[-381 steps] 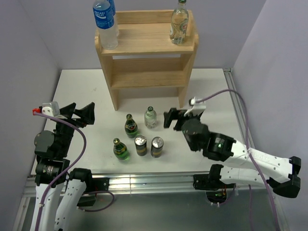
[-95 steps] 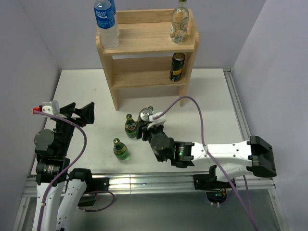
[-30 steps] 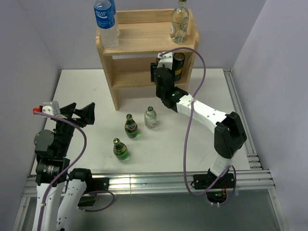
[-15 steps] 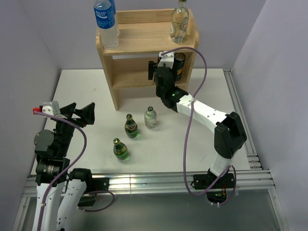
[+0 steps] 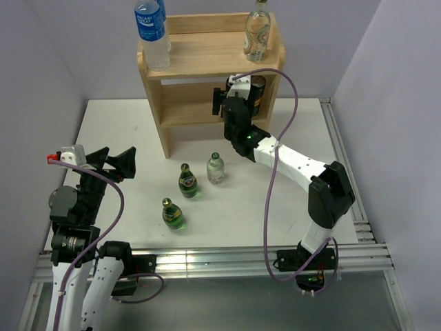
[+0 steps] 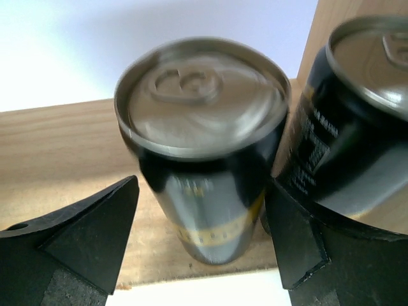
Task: Place and organize the beverage onto the shelf
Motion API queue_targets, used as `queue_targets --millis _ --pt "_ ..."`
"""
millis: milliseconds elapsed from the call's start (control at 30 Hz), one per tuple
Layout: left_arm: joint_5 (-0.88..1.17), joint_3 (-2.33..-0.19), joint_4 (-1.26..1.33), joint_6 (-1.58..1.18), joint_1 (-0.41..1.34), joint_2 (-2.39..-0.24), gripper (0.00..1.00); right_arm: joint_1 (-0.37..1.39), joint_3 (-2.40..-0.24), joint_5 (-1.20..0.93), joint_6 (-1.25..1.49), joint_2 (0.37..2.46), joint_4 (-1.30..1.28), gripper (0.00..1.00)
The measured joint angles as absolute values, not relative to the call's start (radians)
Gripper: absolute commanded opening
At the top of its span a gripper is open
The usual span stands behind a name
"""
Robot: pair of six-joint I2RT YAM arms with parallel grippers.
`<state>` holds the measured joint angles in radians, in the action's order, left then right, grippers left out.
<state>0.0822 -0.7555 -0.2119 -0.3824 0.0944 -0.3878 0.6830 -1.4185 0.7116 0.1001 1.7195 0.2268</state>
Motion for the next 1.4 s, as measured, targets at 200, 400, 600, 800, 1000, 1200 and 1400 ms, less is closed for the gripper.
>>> queue_targets --millis 200,400,600,800,1000,1200,1400 --pt "0.082 -0.756 -0.212 -0.383 0.094 -0.388 0.99 0.702 -1.372 0.710 0.111 1.673 0.232 0.86" --pt "0.082 -0.756 -0.212 -0.383 0.094 -0.388 0.99 0.727 -1.333 0.716 0.117 1.633 0.239 0.87" --pt "0.082 -0.756 -0.212 -0.383 0.094 -0.388 0.99 0.807 -1.224 0.751 0.120 1.543 0.246 0.86" --pt "0.082 -0.756 -0.212 -0.382 0.094 -0.388 0.99 0.931 -1.064 0.800 0.168 1.375 0.243 0.87" --pt "0.082 -0.756 -0.212 -0.382 0.094 -0.388 0.99 1.031 -0.848 0.819 0.307 1.214 0.224 0.87" --pt "0.082 -0.756 -0.212 -0.382 0.088 -0.388 0.99 1.061 -0.659 0.761 0.431 1.215 0.236 0.91" --pt "0.082 -0.756 -0.212 -0.383 0.088 -0.388 0.99 1.069 -0.621 0.684 0.458 1.314 0.332 0.92"
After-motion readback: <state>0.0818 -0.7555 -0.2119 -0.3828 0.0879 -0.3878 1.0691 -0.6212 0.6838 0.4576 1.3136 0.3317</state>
